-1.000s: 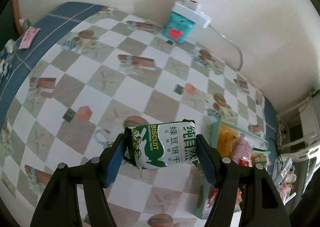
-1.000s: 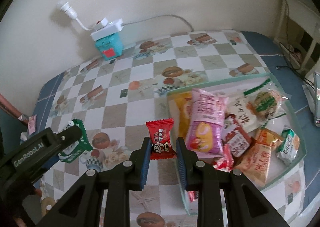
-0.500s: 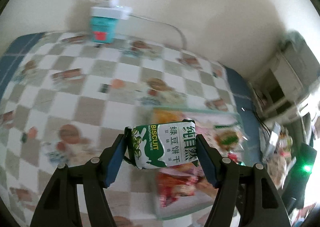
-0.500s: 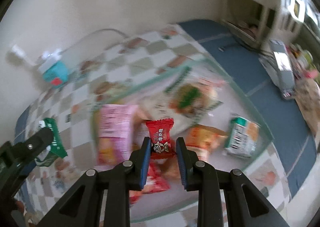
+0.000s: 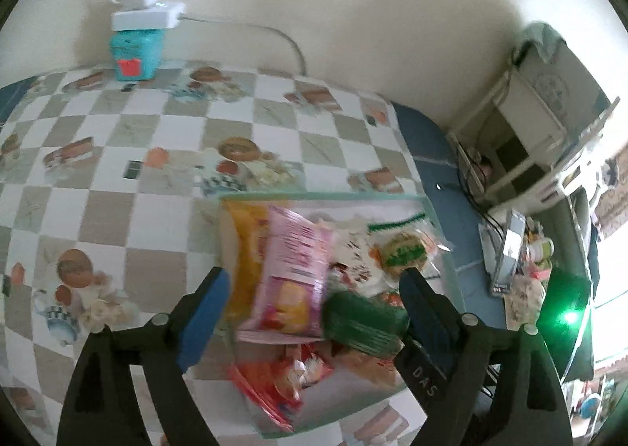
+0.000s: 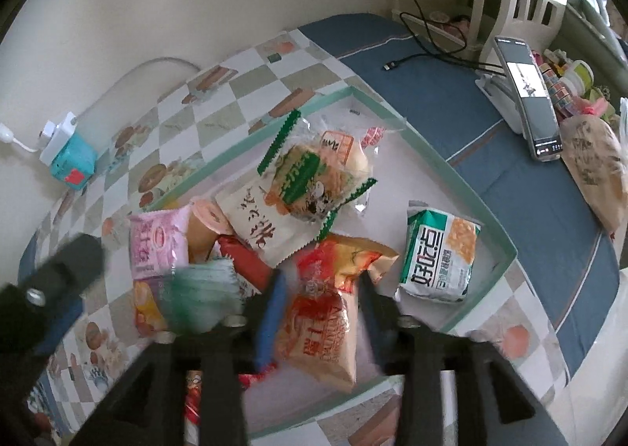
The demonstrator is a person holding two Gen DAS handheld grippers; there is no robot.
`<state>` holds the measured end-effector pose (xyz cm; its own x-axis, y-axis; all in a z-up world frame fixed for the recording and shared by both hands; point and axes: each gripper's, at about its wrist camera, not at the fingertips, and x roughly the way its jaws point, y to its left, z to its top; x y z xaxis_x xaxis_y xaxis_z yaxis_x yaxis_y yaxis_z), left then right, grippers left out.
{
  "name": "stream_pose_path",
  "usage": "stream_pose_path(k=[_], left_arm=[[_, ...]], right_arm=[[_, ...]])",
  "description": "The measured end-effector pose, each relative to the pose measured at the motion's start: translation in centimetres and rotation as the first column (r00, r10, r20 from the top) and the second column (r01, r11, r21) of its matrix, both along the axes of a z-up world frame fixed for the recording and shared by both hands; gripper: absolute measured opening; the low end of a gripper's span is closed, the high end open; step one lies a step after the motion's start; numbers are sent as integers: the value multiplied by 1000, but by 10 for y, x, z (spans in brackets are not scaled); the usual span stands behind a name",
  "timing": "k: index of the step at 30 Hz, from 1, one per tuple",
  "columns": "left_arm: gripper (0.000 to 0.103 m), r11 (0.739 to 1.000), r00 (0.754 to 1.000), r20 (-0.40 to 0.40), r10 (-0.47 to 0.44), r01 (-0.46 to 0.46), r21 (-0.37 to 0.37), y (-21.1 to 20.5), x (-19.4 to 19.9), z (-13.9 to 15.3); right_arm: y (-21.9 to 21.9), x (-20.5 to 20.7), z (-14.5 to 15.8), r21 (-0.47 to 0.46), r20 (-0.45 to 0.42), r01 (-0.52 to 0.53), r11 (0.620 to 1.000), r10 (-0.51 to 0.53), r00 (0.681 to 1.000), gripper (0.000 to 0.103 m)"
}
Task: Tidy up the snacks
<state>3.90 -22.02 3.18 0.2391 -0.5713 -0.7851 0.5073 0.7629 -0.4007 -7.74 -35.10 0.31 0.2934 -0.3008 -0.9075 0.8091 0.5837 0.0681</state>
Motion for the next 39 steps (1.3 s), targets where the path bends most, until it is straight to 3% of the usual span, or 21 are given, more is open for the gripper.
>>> stream_pose_path(k=[3, 4, 6, 8, 12, 17, 20, 24, 28, 39], left_arm=[[90, 996, 996, 49, 72, -75, 56, 22, 6, -2], [90, 992, 993, 64, 95, -100, 76, 29, 7, -4], [94, 981, 986, 86, 142, -151, 119, 46, 10, -8], [98, 964, 977, 110, 184, -201, 171, 62, 12, -12], [98, 936, 958, 189, 217, -259, 240, 89, 9, -7], [98, 899, 936, 211, 282, -335, 283, 120, -6, -7], [98, 886, 936, 202, 290, -342, 313, 134, -17, -14], [98, 840, 928, 206, 311, -370, 398, 150, -31, -26], [98, 846, 930, 171, 325, -367, 387, 164, -40, -29], [98, 841, 939, 194, 285, -342, 420, 161, -56, -32]], right_arm=[[6, 0, 0, 3, 6, -13, 1000, 13, 1000, 58], [9, 0, 0, -4, 4, -18, 1000, 18, 1000, 66], [16, 0, 1, -22, -2, -32, 999, 32, 999, 77], [24, -1, 1, -27, 3, -51, 998, 51, 999, 81], [42, -5, -1, -43, 1, -84, 996, 84, 996, 100], [69, -10, -2, -62, -9, -149, 987, 149, 989, 100], [86, -15, -2, -71, -10, -190, 979, 190, 982, 101], [104, -21, -1, -84, -25, -226, 971, 224, 974, 101], [117, -26, -1, -97, -35, -250, 963, 248, 968, 101], [126, -31, 4, -128, -35, -250, 960, 248, 968, 102]])
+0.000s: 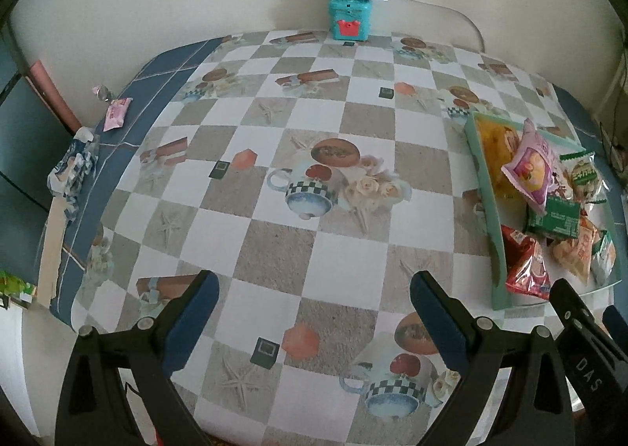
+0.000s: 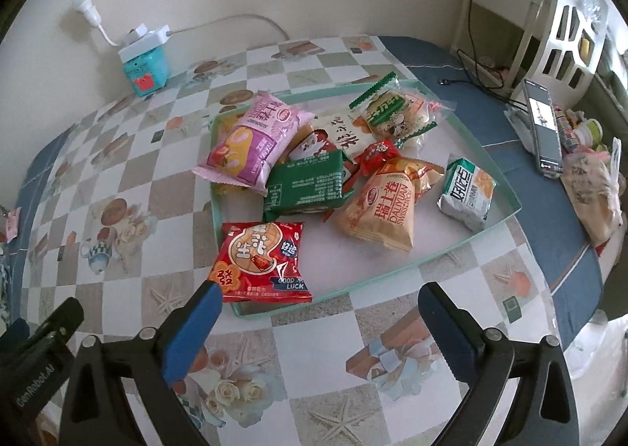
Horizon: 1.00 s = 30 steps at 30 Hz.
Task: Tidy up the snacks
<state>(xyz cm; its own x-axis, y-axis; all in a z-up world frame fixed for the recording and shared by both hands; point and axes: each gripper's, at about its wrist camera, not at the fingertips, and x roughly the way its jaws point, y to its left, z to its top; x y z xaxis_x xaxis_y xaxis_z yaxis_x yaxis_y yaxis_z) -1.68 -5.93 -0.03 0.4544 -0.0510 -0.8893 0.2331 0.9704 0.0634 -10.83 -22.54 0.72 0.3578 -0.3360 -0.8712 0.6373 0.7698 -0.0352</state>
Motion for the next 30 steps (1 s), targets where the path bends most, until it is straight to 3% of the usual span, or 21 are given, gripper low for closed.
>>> stream_pose_path(k=[30], left_arm=[[98, 1000, 998, -58, 9, -9, -6, 4, 16, -10]], right_arm=[[9, 16, -13, -15, -65, -49, 999, 48, 997, 102]])
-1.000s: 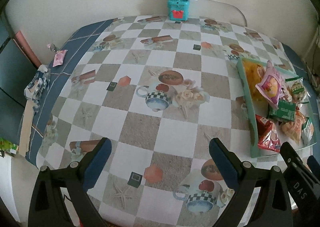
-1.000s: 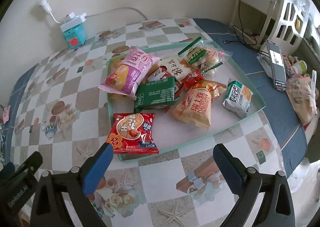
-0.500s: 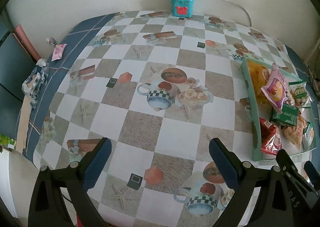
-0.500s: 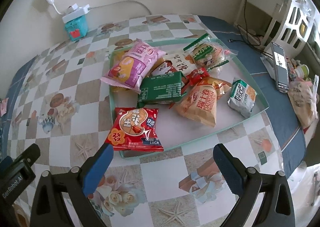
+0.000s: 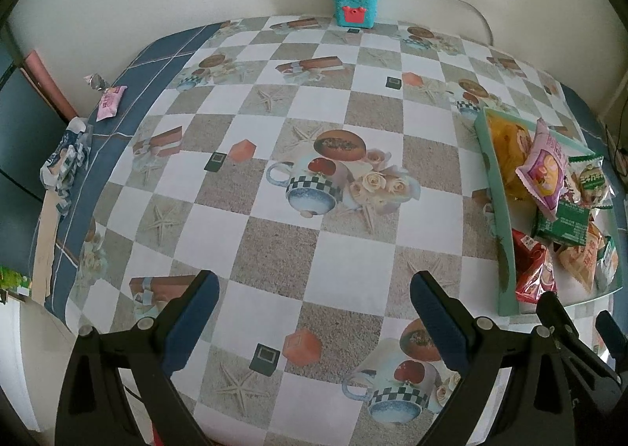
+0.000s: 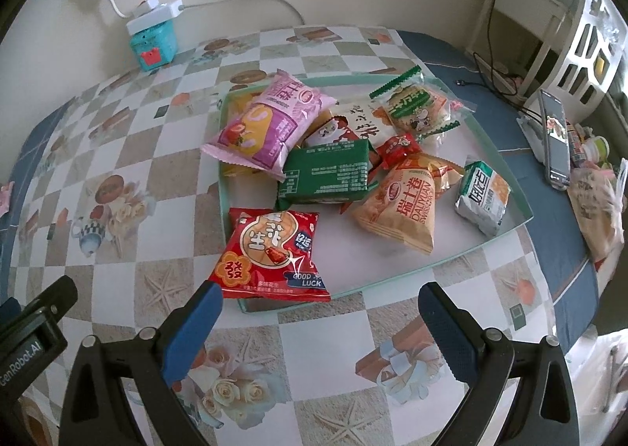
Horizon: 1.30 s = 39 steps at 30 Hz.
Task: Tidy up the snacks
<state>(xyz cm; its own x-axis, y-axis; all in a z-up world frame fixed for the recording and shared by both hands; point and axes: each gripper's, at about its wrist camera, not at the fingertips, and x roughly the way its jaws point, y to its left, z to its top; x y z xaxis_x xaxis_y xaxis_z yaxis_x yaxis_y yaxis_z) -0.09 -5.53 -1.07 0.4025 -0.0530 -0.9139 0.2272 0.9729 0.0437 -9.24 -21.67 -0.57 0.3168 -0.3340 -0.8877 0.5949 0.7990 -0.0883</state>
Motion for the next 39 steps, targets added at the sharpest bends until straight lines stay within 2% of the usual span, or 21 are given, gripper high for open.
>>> stream_pose_path(k=[39], left_arm=[[98, 1000, 1000, -25, 10, -10, 8, 2, 2, -5]], right_arm=[[-3, -1, -6, 21, -7, 9, 1000, -9, 1000, 102]])
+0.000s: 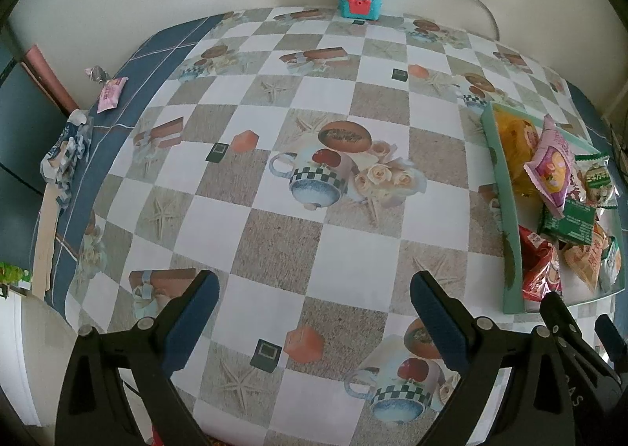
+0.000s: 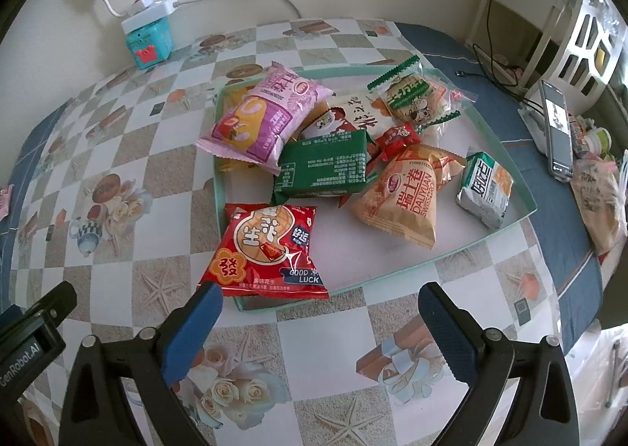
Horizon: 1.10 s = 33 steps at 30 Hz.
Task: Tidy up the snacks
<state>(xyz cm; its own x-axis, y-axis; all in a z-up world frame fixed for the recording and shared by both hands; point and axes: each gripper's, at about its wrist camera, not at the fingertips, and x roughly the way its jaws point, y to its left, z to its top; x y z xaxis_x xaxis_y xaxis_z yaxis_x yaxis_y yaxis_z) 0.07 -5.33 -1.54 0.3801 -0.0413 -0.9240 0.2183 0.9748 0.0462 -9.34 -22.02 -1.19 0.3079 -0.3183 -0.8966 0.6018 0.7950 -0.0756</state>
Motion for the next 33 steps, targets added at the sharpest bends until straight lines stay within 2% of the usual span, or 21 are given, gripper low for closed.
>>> stream_pose_path(k=[23, 33], left_arm=[[98, 1000, 1000, -3, 0, 0, 5, 2, 1, -1], [98, 1000, 1000, 25, -9, 9, 10, -2, -2, 4]], right_arm=[[-1, 0, 0, 1, -1, -1, 1000, 1, 1000, 102], [-1, 0, -1, 2, -2, -1, 1000, 1, 1000, 102]])
